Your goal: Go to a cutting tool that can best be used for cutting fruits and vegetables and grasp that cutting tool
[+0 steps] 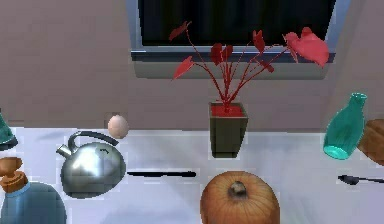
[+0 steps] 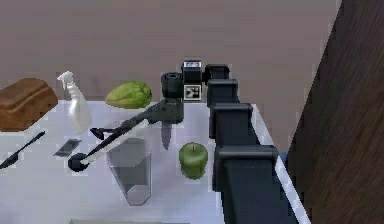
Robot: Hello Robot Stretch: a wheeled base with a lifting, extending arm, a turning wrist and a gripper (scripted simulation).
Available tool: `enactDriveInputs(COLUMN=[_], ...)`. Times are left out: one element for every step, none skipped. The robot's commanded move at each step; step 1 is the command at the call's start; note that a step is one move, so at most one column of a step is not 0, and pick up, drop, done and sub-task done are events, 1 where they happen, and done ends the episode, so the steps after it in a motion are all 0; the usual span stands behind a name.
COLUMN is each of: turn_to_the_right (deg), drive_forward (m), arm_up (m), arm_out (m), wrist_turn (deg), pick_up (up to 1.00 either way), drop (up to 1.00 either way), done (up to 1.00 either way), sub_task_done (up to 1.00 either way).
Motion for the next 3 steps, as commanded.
enactDriveInputs(turn_to_the_right=[0.0,0.0,0.0], drive_forward=[0.00,0.00,0.00], arm_up=[0.00,0.00,-0.16], arm_out=[0.00,0.00,0.00], wrist_turn=[45.0,27.0,0.0], pick_up=[0.00,0.00,0.00], drop=[0.00,0.00,0.00], done=[0.00,0.00,0.00], sub_task_done=[0.00,0.00,0.00])
